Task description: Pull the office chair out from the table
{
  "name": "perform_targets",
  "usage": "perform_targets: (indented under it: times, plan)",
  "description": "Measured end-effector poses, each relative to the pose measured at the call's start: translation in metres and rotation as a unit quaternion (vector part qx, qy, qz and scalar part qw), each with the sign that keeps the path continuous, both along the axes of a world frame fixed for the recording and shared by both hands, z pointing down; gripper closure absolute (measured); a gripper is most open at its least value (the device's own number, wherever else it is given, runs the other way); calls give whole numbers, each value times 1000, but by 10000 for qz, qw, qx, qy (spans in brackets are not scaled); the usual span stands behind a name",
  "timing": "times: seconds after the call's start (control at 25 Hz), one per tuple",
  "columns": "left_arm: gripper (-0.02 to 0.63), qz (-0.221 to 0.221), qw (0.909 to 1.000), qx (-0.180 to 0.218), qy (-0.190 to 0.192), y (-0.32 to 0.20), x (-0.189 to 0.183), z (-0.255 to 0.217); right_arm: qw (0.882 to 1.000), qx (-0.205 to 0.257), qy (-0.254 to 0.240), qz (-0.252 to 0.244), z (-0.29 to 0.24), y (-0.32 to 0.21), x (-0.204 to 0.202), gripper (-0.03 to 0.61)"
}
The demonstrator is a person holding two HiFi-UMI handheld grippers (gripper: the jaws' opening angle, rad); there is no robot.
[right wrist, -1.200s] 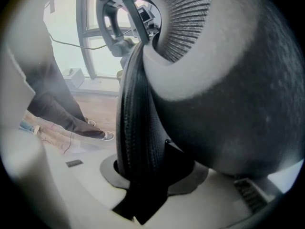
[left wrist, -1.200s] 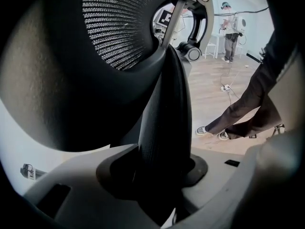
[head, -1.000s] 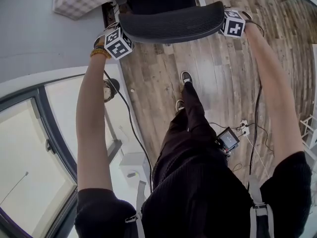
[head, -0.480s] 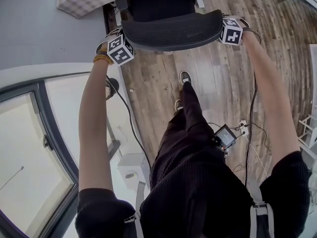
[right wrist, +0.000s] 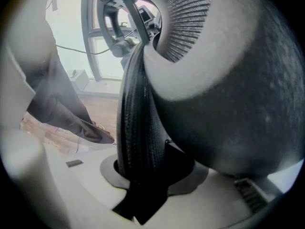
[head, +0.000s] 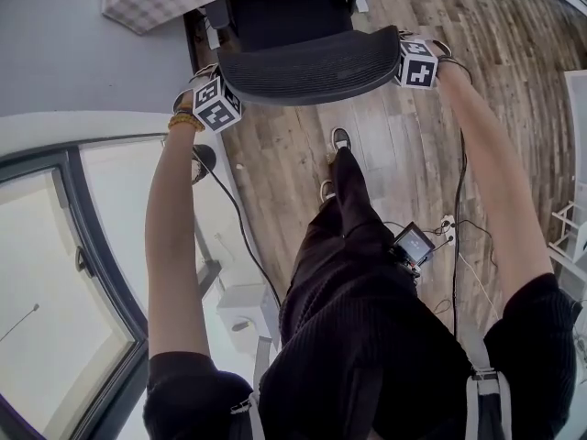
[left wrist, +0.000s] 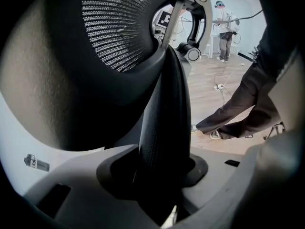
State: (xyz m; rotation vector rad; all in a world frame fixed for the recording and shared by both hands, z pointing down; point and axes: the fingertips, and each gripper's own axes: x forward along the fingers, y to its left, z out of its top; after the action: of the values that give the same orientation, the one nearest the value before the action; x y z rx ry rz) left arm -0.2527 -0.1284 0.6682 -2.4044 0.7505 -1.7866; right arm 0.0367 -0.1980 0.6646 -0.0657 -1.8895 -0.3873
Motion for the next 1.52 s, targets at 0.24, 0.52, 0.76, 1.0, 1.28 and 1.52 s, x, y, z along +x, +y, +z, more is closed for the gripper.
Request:
perform_targets:
  times: [0.24,0.52,0.76,1.0,1.28,1.52]
  plan:
    - [423,25,10000,24,2,25,1,-2,10000,16,-19,13,-2,26,0,442]
    - [423,41,10000,86,-3,54,12,-5,10000,33,-2,-2,-2,55,11,442]
    - [423,21,9999,151,-33,77,21,-10,10000,92,11,-27,-5,76,20,442]
    - [423,-28,10000,45,-33,102,27,-3,10000,38,0,-57,-2,98,27,442]
    - [423,-78,9999,0,-75,126,44,0,9999,-39,-83,-105,0,122,43,442]
    - [423,-181,9998,-22,-80,150,51,2,9997,61,-76,-222,-2,136,49,440]
